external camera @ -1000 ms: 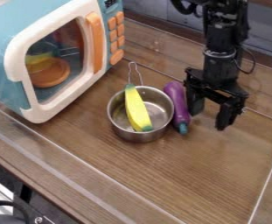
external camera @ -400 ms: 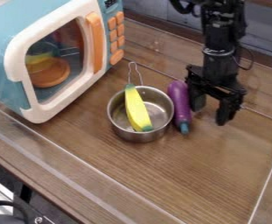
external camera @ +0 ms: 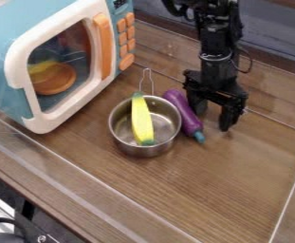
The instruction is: Put the eggplant in the silver pot
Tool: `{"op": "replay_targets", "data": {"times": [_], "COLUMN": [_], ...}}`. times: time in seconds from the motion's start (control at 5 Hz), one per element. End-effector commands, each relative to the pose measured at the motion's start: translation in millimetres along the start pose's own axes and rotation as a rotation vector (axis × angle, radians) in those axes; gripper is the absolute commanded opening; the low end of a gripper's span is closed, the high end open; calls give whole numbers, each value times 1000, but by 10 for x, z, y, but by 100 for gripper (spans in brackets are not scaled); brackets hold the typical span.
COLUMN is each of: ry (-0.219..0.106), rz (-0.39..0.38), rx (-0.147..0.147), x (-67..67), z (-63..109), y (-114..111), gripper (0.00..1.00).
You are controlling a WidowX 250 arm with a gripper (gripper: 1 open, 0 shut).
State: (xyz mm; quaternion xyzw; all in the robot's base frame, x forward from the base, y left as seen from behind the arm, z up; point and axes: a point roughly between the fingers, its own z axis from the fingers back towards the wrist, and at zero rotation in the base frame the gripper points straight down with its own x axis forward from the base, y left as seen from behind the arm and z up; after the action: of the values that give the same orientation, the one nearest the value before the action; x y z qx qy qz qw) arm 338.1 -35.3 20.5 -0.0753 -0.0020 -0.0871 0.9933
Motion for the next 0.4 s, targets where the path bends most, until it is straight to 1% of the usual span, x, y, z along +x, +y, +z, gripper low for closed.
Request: {"op": "replay_targets", "data": {"times": [0.0,0.2], "ry": [-35,-24], "rz": [-19,-92], "rx": [0,-6], "x": [-61,-119], "z": [154,169], "y": [-23,23], "gripper": [100,100]}}
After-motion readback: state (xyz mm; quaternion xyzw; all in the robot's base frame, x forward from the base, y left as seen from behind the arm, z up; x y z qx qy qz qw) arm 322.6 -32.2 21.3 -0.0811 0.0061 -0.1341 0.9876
